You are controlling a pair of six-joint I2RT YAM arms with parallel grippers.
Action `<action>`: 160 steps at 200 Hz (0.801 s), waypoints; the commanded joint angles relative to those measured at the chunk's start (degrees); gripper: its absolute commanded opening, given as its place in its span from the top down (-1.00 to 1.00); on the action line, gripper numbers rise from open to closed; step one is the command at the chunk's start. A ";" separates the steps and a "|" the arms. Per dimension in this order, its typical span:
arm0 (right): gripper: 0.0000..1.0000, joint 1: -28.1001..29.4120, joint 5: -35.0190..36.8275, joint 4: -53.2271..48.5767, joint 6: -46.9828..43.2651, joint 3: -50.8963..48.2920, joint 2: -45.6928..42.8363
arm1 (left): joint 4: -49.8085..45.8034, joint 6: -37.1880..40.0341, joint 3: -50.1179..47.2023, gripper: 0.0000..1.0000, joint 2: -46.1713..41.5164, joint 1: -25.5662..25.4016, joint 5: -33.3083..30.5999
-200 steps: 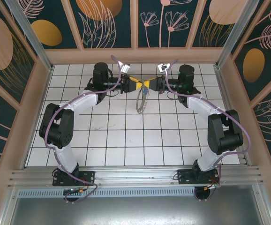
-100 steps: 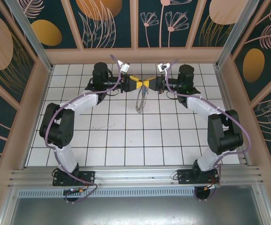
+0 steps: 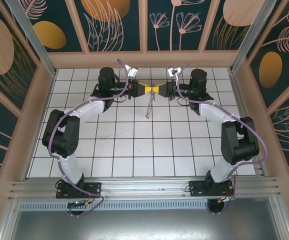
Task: Put the keys on the keyring
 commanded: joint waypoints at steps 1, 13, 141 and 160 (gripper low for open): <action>1.00 0.60 -0.27 4.69 1.49 2.20 0.85 | 2.89 0.07 -0.59 1.00 -0.97 -0.15 2.71; 1.00 0.56 -0.07 4.96 1.94 2.22 0.88 | 3.43 -0.23 -0.67 1.00 -1.14 -0.20 2.51; 0.14 -2.70 2.43 9.42 5.47 -4.25 -5.21 | 21.39 -11.13 -5.93 1.00 -7.03 -0.15 -3.56; 0.14 -2.59 1.89 12.38 7.40 -5.44 -5.04 | 22.15 -11.60 -6.13 1.00 -7.20 -0.11 -3.88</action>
